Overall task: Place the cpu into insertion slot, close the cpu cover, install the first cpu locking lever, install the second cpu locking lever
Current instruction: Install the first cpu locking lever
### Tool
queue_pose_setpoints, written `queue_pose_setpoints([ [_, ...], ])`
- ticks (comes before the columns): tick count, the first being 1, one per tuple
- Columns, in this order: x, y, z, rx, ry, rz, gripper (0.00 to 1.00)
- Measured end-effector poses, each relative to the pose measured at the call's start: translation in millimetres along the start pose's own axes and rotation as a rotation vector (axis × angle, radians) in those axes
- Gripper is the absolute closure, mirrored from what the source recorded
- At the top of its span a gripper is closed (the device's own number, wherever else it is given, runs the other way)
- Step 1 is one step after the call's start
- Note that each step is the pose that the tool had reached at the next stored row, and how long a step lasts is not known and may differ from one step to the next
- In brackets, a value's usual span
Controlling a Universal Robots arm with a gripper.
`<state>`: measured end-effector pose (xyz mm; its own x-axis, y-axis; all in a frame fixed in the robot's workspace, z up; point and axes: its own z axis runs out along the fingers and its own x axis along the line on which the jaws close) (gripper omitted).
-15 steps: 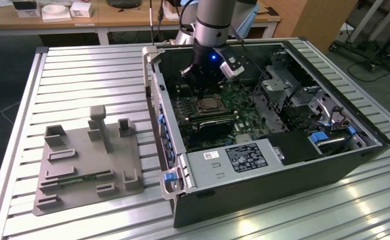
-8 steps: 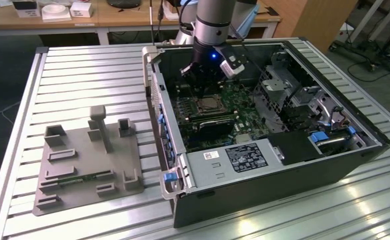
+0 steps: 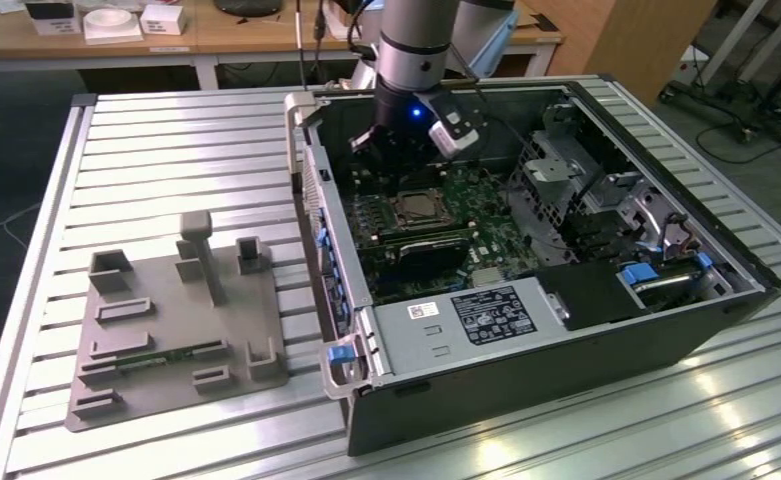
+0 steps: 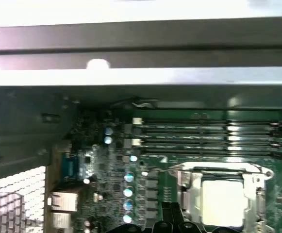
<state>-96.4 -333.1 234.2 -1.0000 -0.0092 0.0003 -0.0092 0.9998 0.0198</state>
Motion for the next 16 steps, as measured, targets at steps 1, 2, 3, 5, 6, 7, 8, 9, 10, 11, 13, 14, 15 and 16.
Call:
queue_pose_setpoints([
  [1, 3.1, 0.0, 0.0, -0.0017, -0.0001, 0.0, 0.9],
  [2, 6.1, 0.1, 0.0, -0.0033, -0.0001, 0.0, 0.9],
  [3, 8.2, 0.1, 0.0, -0.005, -0.0001, 0.0, 0.9],
  [5, 9.5, 0.1, 0.0, -0.0093, -0.0002, 0.0, 0.9],
  [6, 9.6, 0.1, 0.0, -0.0122, -0.0001, 0.0, 0.9],
  [7, 9.7, 0.2, 0.0, -0.0156, -0.0001, 0.0, 0.9],
  [8, 9.8, 0.4, 0.0, -0.0177, -0.0002, 0.0, 0.9],
  [9, 10.1, 0.6, 0.1, -0.0188, -0.0003, 0.0, 0.9],
  [10, 10.4, 0.8, 0.1, -0.0193, -0.0003, 0.0, 0.9],
  [11, 10.7, 1.1, 0.1, -0.0195, -0.0003, 0.0, 0.9],
  [13, 11.4, 1.8, 0.1, -0.0196, -0.0003, 0.0, 0.9],
  [14, 11.6, 2.3, 0.1, -0.0197, -0.0003, 0.0, 0.9],
  [15, 11.9, 2.8, 0.0, -0.0196, -0.0002, 0.0, 0.9],
  [16, 12.1, 3.2, -0.1, -0.0196, -0.0002, 0.0, 0.9],
])
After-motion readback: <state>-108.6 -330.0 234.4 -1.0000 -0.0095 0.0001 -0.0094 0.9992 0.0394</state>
